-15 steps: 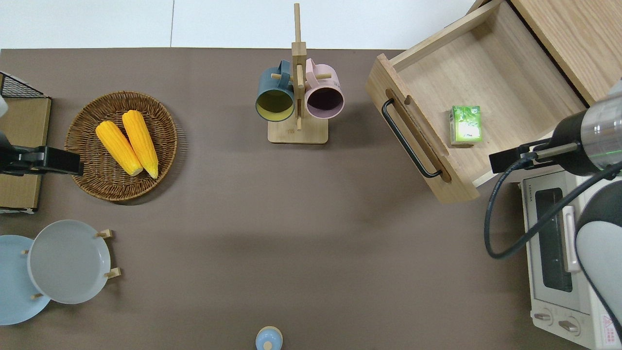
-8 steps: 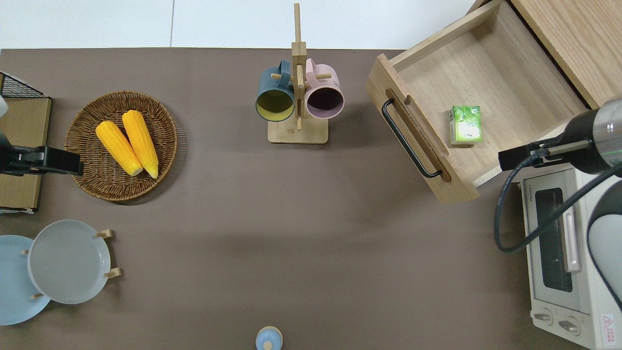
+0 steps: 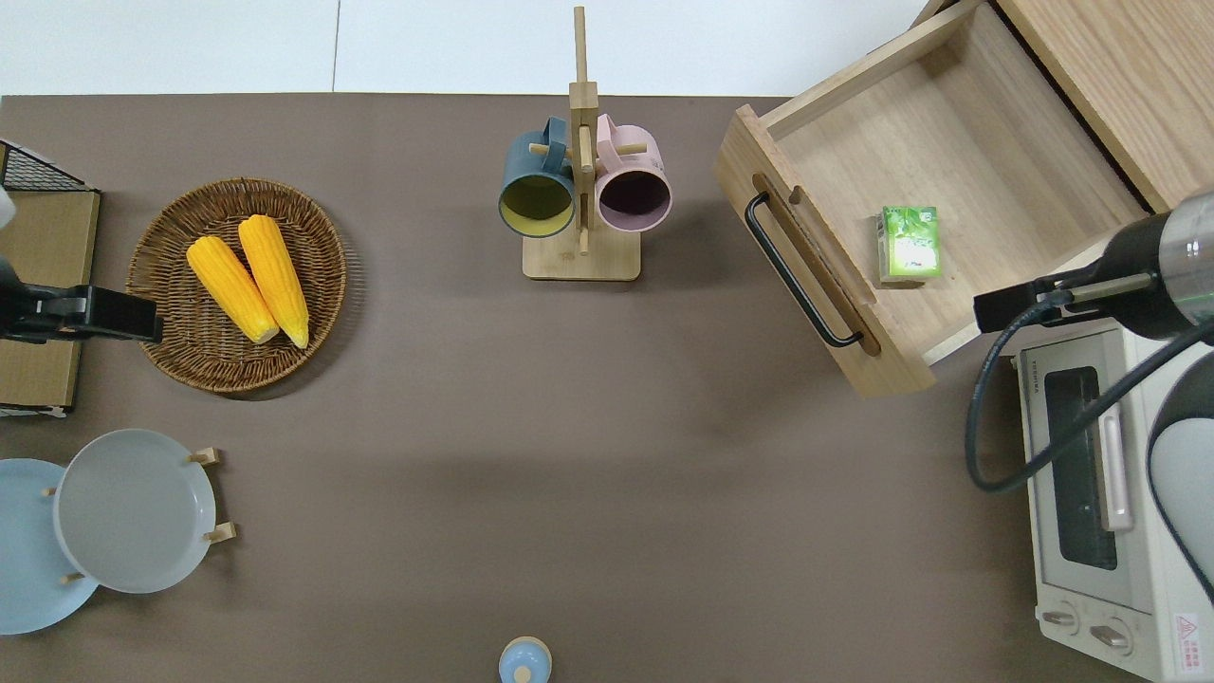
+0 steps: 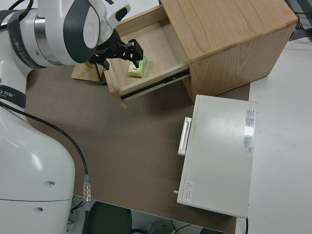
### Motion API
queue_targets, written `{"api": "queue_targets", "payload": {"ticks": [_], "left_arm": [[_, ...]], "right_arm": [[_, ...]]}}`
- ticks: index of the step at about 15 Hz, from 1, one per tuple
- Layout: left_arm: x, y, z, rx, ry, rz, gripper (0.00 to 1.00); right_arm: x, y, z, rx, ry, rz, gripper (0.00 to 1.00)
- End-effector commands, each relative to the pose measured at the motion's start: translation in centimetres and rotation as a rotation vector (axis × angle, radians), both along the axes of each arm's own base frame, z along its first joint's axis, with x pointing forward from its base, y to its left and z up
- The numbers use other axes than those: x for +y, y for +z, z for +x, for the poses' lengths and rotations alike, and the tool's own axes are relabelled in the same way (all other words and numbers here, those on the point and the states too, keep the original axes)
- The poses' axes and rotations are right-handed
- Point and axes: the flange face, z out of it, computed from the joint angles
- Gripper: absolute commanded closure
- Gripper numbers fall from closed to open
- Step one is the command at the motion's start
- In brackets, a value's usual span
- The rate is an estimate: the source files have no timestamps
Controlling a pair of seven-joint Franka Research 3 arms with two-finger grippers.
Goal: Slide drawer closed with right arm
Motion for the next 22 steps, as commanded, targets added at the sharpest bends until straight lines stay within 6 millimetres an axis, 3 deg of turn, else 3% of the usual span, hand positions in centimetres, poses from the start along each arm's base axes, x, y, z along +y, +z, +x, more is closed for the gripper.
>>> {"api": "queue_targets", "payload": {"ticks": [1, 9, 15, 16, 22], "left_arm": [[0.0, 0.3, 0.4, -0.009, -0.008, 0.016, 0.00], [0.0, 0.2, 0.4, -0.008, -0.008, 0.016, 0.00], [0.0, 0.2, 0.4, -0.008, -0.008, 0.016, 0.00], [0.0, 0.3, 0.4, -0.009, -0.008, 0.016, 0.00], [0.0, 0.2, 0.4, -0.008, -0.008, 0.016, 0.00]], "right_arm": [[0.6, 0.2, 0.3, -0.012, -0.008, 0.000, 0.019], [0.2, 0.9, 0.3, -0.026, -0.008, -0.011, 0.040], [-0.1, 0.8, 0.3, -0.018, 0.001, -0.013, 0.901], [-0.2, 0.7, 0.3, -0.014, -0.001, -0.013, 0.999], [-0.1, 0.6, 0.3, -0.009, -0.001, 0.000, 1.000]]}}
